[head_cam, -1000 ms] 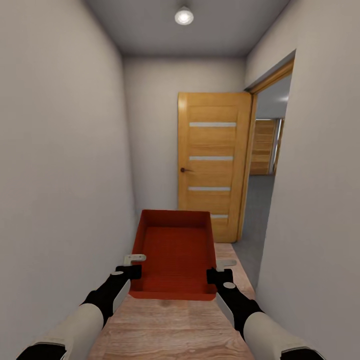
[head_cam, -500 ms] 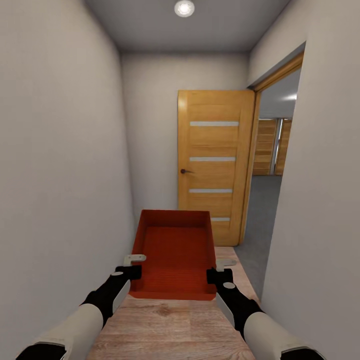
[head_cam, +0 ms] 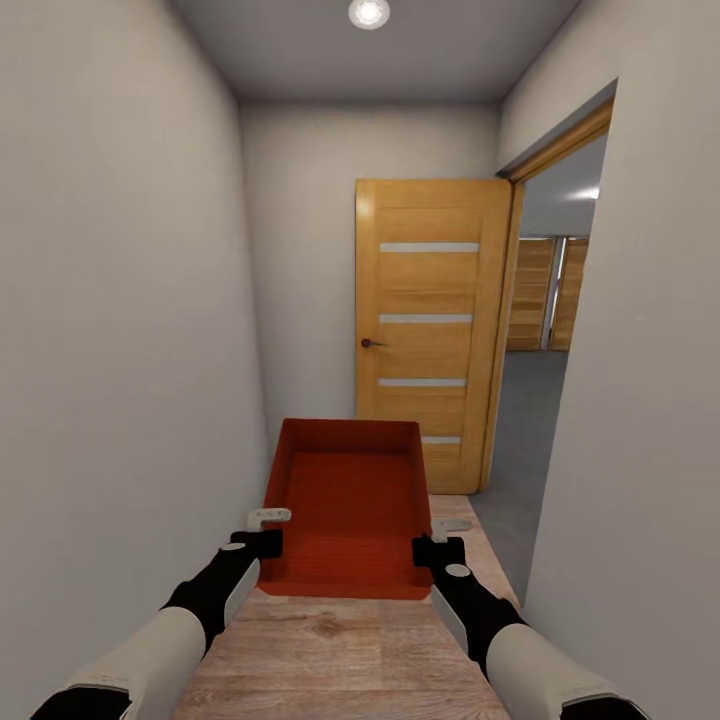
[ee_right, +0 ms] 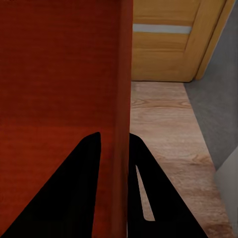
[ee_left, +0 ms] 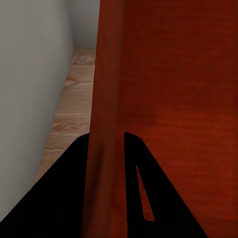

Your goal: Move the two storage containers from the living room to the garage. In the garage, place one container on the floor and stack the other container on top of it (either order is fine).

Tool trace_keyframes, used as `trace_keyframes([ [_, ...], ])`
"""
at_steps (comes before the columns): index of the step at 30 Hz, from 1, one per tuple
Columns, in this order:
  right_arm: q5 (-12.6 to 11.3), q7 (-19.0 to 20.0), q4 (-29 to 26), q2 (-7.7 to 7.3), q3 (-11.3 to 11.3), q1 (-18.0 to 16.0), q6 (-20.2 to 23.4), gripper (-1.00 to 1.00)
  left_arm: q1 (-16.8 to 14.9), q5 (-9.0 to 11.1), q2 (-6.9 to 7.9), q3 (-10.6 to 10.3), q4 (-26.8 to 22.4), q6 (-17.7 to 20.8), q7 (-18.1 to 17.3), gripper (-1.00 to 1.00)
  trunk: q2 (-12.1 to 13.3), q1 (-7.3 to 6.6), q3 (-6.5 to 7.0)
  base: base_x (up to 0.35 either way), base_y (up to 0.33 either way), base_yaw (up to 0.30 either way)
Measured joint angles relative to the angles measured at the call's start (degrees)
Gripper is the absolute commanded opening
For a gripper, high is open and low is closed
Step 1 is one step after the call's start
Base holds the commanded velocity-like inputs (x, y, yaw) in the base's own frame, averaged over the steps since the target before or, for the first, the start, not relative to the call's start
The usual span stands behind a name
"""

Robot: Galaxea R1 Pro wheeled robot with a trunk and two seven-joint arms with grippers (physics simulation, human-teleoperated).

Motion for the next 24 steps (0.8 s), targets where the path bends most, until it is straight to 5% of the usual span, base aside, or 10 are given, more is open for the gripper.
trace_keyframes([
  [15,0.23,-0.03,0.03,0.15,-0.45,0.01,0.19,-1.0,0.02,0.0,0.05,0.02,0.01,0.2,-0.04,-1.0,0.0,-0.01,0.0,0.315,0.0,0.0],
  [24,0.24,-0.07,0.06,0.2,-0.45,0.0,0.18,-1.0,0.02,0.03,0.1,-0.07,-0.08,0.32,-0.05,-1.0,0.01,0.02,0.0,0.059,0.0,0.0],
])
